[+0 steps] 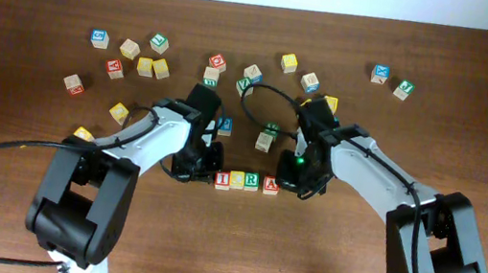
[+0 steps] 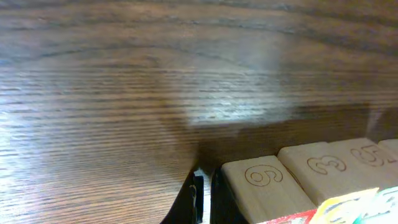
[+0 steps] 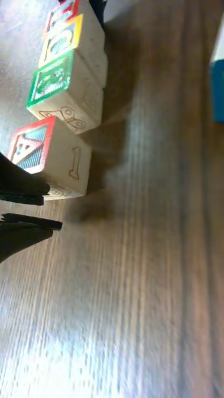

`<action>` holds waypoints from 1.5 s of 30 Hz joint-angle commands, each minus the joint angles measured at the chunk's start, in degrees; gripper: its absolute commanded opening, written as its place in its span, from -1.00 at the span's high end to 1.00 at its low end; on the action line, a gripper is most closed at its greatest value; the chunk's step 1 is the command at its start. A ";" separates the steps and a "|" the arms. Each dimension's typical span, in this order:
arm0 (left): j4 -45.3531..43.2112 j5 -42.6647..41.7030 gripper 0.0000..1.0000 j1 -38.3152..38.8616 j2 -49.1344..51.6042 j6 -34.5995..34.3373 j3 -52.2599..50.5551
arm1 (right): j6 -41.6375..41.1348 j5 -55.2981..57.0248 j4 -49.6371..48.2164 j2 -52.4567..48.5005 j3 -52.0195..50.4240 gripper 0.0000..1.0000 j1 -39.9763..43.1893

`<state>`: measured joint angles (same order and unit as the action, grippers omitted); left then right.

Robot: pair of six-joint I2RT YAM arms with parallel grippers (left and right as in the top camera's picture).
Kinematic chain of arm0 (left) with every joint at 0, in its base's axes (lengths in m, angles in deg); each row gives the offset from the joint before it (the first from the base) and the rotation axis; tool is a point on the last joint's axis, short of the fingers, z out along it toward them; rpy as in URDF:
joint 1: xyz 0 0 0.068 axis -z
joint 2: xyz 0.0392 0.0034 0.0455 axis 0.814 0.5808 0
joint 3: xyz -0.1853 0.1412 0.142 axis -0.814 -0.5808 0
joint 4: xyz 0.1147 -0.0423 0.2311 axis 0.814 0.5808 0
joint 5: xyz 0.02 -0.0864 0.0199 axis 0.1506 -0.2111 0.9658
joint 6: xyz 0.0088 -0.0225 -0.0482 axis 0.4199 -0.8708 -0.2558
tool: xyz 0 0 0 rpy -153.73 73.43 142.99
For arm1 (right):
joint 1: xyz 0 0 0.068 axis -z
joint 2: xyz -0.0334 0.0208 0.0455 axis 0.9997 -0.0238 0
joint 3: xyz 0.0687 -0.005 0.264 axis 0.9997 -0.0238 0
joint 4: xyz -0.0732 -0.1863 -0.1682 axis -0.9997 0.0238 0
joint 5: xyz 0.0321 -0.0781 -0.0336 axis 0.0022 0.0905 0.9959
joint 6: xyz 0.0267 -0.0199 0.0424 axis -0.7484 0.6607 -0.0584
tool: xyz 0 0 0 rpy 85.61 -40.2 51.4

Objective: Spell out ICRA
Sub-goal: 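Bring both grippers to the row ends and push the blocks together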

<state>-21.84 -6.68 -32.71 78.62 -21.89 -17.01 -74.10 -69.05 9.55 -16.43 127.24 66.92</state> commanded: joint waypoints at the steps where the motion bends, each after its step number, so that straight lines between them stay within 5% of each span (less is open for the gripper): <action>1: 0.07 0.44 1.00 2.14 1.77 -0.74 -1.68 | -0.24 -0.50 -0.26 -0.59 -0.35 0.92 -0.96; 45: 2.49 5.46 1.00 1.88 1.77 -0.50 -1.66 | -0.44 0.81 -1.27 -0.59 -0.35 0.92 -1.97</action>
<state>-19.70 -5.32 -30.31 78.57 -21.89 -17.01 -74.30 -67.52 8.45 -16.43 127.21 65.74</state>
